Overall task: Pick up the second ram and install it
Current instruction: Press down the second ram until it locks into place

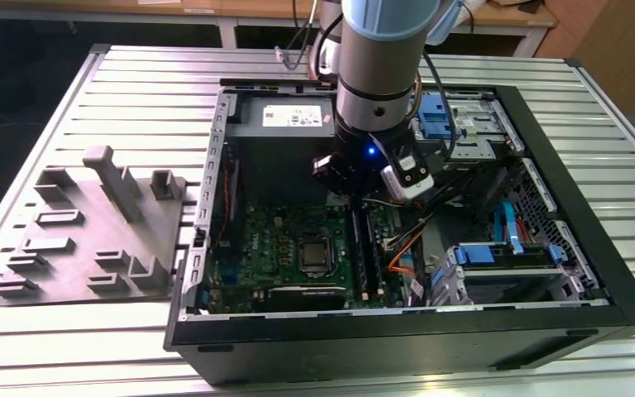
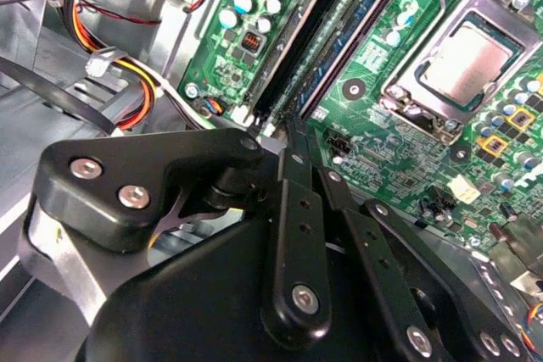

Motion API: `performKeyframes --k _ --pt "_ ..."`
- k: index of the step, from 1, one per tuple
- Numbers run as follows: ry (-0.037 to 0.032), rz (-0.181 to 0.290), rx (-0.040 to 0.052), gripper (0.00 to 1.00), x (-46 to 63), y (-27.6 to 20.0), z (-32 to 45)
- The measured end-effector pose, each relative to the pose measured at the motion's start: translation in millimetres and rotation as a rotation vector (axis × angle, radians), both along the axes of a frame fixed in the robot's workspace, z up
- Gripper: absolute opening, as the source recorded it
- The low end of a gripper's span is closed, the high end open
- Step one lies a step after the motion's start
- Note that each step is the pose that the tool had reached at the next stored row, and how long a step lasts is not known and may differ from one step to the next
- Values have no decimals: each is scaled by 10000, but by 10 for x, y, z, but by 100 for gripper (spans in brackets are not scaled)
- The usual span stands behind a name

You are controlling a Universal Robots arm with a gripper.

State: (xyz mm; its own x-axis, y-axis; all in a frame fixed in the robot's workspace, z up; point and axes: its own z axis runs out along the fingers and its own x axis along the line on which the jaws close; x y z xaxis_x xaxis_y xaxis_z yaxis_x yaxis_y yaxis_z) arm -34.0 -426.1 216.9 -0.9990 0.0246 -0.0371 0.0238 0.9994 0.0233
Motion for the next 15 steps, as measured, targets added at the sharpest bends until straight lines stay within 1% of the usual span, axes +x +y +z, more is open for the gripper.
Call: performKeyframes --k 11,13,15 --pt "-2 0 4 10 0 1 -2" --pt "-10 0 24 10 1 3 19" --pt "-2 -1 6 10 0 1 80"
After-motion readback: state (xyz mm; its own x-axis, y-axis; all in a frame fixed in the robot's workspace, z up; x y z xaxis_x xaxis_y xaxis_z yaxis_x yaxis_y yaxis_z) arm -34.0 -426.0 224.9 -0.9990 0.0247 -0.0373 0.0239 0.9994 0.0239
